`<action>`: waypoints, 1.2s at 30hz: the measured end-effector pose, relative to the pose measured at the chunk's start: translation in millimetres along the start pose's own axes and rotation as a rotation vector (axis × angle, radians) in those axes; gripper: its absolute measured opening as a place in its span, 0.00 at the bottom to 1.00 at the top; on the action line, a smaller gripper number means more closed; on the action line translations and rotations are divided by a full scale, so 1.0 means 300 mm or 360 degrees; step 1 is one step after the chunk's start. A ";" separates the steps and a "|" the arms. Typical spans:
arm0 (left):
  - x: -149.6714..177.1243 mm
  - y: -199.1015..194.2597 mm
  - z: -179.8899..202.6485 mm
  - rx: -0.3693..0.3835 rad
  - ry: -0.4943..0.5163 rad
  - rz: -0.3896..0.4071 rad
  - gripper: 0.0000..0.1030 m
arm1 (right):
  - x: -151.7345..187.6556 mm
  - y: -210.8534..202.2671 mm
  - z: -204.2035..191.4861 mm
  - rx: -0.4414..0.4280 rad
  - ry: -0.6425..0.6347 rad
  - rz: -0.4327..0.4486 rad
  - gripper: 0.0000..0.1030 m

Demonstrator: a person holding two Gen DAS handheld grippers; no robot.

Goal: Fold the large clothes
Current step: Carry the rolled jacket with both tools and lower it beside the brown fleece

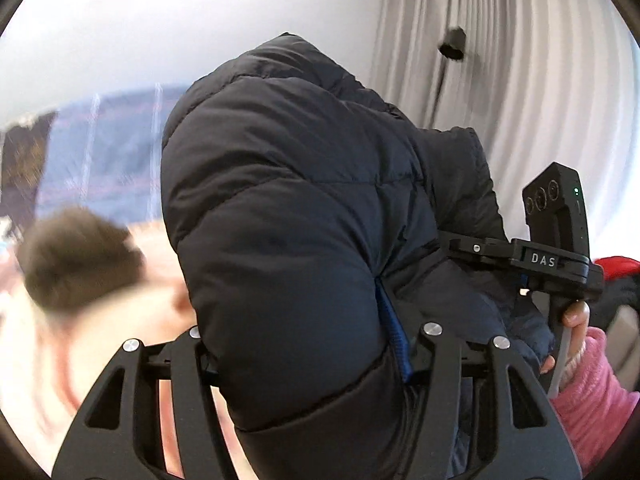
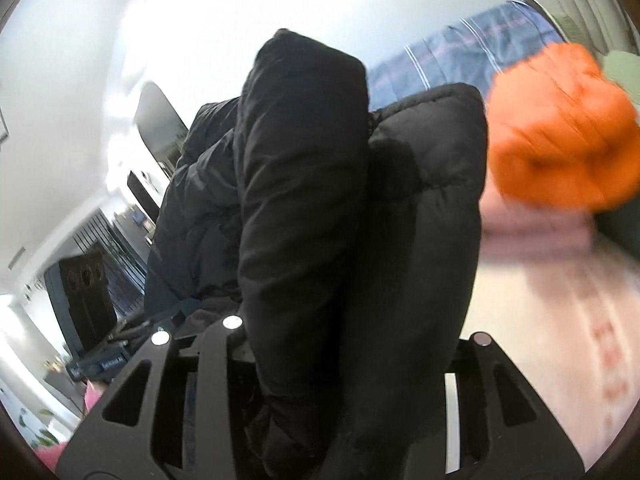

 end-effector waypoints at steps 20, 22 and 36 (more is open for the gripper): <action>-0.152 0.712 -0.564 -0.0506 0.0013 -0.0090 0.74 | -0.398 0.912 0.182 0.0432 -0.0093 0.0158 0.43; -0.085 0.840 -0.635 -0.0761 0.0025 -0.0206 0.91 | -0.390 1.003 0.257 0.0731 -0.0180 0.0199 0.81; 0.184 1.027 -0.594 -0.0958 0.0114 -0.0561 0.91 | -0.129 1.089 0.391 0.1178 -0.0397 0.0113 0.92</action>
Point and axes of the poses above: each gripper's, at about its wrist camera, not at the fingertips, and y roughly the way its jaws point, z to its right, x to its underside, the point moved 3 cm from there along y, roughly the way its jaws point, and after that the axes turned 11 degrees about y, right-handed, at the moved point
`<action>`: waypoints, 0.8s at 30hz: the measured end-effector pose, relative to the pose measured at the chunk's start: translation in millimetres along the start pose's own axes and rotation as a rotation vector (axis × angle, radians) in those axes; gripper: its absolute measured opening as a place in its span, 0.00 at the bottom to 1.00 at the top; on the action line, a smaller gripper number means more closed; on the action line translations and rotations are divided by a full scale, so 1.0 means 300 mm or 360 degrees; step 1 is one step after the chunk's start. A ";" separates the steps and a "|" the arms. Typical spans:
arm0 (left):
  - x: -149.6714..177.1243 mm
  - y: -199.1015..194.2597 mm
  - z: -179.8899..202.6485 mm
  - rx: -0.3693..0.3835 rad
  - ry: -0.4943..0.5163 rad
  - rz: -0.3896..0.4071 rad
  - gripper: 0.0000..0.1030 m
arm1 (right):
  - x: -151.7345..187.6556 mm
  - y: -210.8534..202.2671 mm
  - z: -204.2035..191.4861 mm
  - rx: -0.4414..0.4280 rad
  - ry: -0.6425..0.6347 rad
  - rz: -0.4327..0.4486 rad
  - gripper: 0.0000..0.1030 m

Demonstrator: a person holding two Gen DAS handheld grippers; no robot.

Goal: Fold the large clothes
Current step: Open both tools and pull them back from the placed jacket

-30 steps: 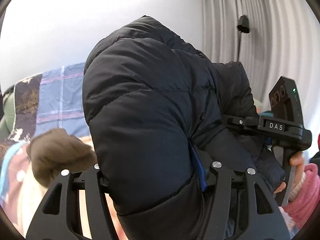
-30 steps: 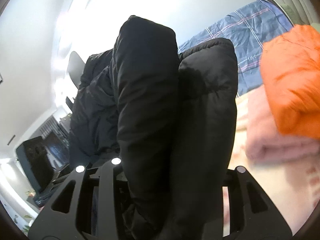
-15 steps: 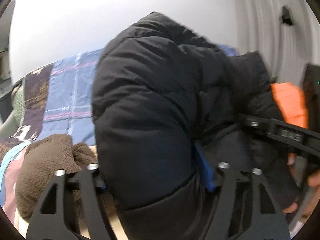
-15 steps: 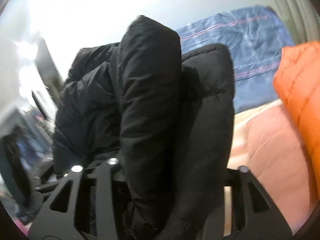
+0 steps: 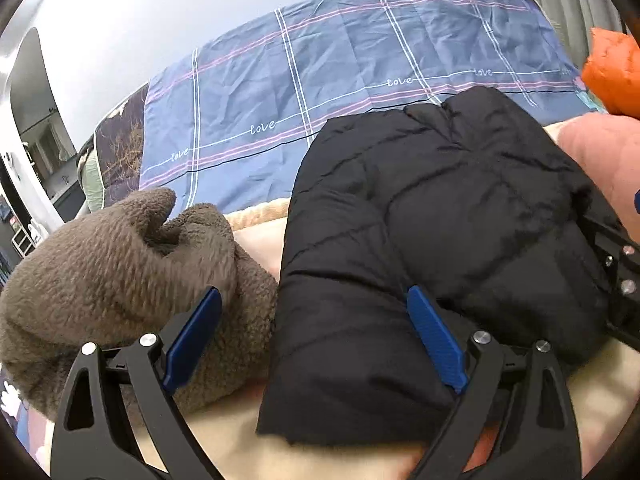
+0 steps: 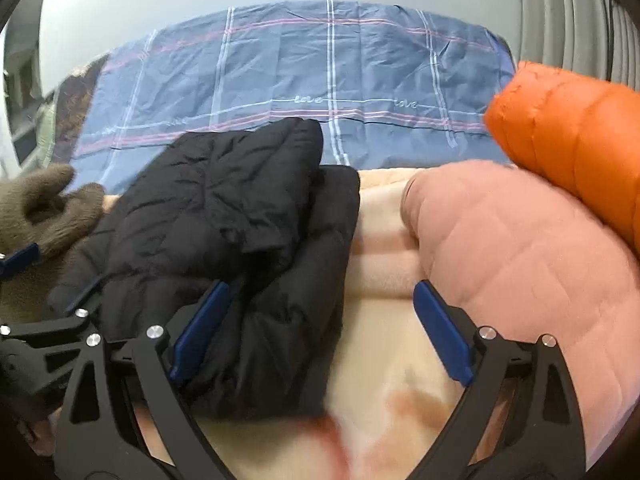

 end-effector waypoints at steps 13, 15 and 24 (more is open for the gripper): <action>0.315 -0.545 -0.068 0.0129 -0.0003 0.0218 0.97 | 0.299 -0.688 0.053 -0.0178 -0.0356 0.0174 0.92; 0.360 -0.630 -0.080 0.0127 -0.0023 0.0238 0.99 | 0.309 -0.758 0.111 -0.0149 -0.0301 0.0150 0.92; 0.479 -1.146 -0.140 0.0249 -0.0313 0.0466 0.99 | 0.380 -1.184 0.238 -0.0154 -0.0102 0.0228 0.97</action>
Point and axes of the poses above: each gripper's, at about its wrist camera, not at the fingertips, and y roughly the way its jaws point, z to its right, x to its underside, the point moved 3 cm from there along y, roughly the way its jaws point, and after that the axes turned 11 degrees about y, right-handed, at the moved point
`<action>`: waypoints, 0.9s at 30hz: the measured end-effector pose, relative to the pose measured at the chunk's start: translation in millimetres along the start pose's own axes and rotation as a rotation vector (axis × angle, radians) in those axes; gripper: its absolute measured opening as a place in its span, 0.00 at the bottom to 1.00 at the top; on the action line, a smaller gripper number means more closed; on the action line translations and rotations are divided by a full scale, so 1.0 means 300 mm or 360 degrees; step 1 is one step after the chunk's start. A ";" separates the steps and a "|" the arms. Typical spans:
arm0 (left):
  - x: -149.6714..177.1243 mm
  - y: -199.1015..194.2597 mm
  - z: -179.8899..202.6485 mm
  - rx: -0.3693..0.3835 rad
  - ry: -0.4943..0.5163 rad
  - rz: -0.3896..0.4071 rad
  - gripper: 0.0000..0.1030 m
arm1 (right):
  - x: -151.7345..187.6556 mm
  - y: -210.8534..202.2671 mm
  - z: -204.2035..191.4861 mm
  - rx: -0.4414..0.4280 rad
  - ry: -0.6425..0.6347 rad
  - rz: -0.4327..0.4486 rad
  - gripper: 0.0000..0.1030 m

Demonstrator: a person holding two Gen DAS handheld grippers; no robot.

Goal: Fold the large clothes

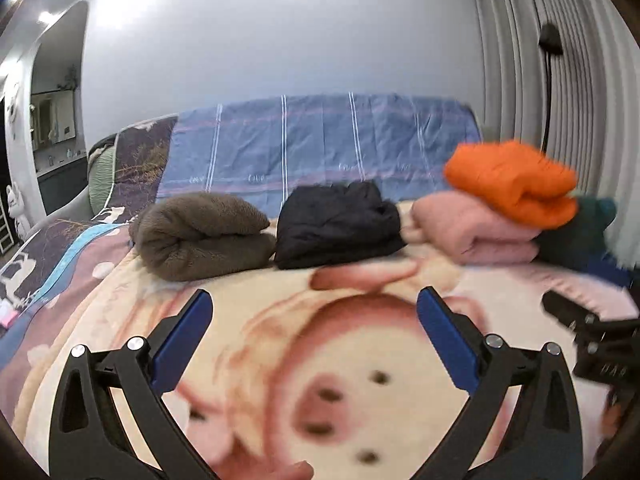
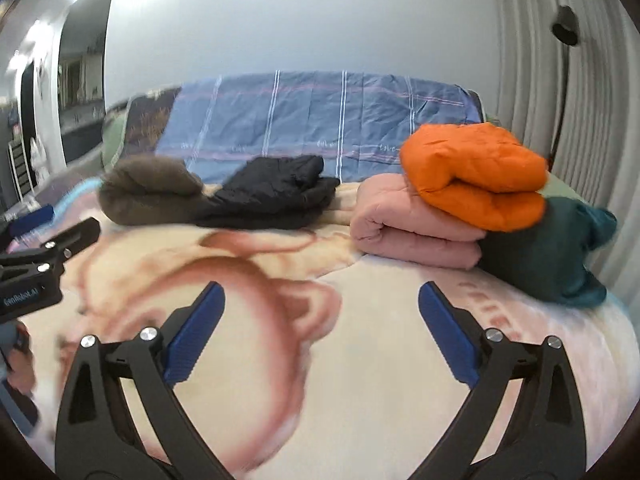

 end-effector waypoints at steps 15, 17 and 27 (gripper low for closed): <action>0.105 -0.449 0.071 -0.0025 0.0035 0.0082 0.99 | 0.080 -0.385 0.030 0.0088 0.0191 0.0012 0.98; 0.117 -0.477 0.068 -0.0029 0.0036 0.0078 0.99 | 0.085 -0.399 0.026 0.0117 0.0186 0.0019 0.98; 0.159 -0.538 0.082 -0.0013 0.0053 0.0062 0.99 | 0.112 -0.456 -0.018 0.0114 0.0130 0.0039 0.98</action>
Point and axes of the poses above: each gripper's, at about its wrist camera, not at the fingertips, and y roughly the way its jaws point, z to its right, x to its underside, the point moved 3 cm from there along y, roughly the way its jaws point, and after that the axes turned 11 degrees about y, right-handed, at the moved point
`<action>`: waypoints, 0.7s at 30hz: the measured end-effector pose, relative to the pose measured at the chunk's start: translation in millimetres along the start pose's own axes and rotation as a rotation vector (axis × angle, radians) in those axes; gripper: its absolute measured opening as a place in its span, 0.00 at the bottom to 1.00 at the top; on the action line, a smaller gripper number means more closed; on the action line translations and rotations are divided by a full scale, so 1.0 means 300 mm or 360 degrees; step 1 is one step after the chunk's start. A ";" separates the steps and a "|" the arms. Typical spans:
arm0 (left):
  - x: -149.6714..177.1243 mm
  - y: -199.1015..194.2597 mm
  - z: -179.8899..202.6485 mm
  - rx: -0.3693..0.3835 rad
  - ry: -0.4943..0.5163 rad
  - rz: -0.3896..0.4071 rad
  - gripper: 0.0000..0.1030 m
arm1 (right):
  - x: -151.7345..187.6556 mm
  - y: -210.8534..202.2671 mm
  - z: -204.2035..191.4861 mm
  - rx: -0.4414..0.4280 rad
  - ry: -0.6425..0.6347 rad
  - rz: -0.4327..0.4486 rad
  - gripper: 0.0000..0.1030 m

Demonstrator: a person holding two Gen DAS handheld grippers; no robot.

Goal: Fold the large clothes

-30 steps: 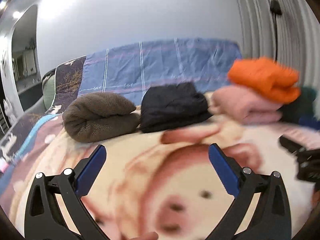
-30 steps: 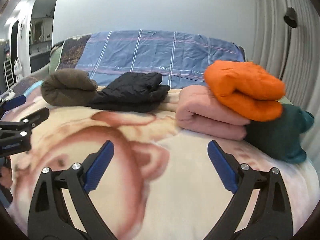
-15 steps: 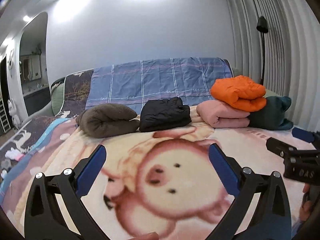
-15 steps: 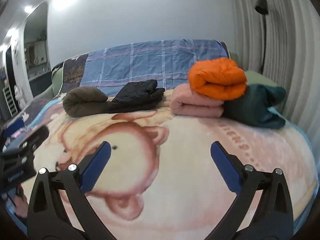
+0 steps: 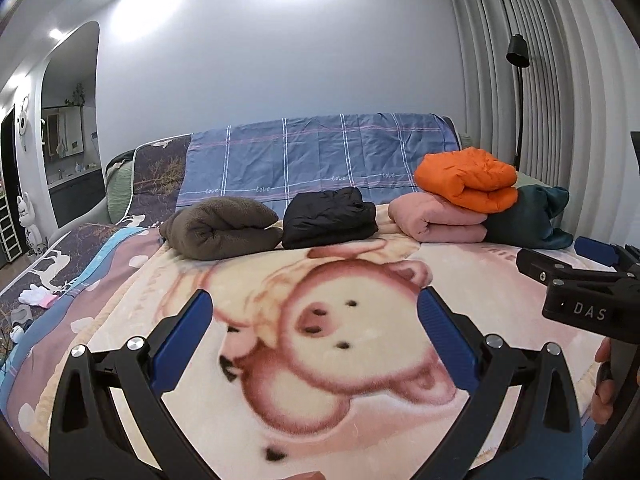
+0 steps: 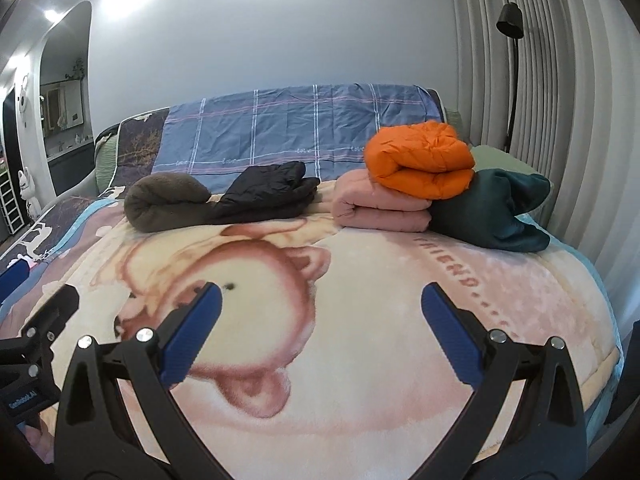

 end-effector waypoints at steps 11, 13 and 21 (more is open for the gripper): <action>0.020 -0.005 0.019 0.0010 0.0004 -0.0034 0.99 | 0.022 -0.022 -0.005 -0.0007 -0.0030 -0.0005 0.98; 0.020 -0.005 0.023 0.0009 0.0008 -0.0037 0.99 | 0.027 -0.024 -0.005 -0.0007 -0.0041 -0.0005 0.98; 0.017 -0.006 0.025 0.0006 -0.0007 -0.0029 0.99 | 0.030 -0.043 -0.004 -0.0025 -0.0063 0.0002 0.98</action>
Point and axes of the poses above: each gripper's, at about its wrist camera, not at the fingertips, and y roughly the way its jaws point, z to its right, x to its underside, the point moved 3 cm from there along y, roughly the way its jaws point, and after that the axes turned 11 degrees about y, right-handed, at the moved point
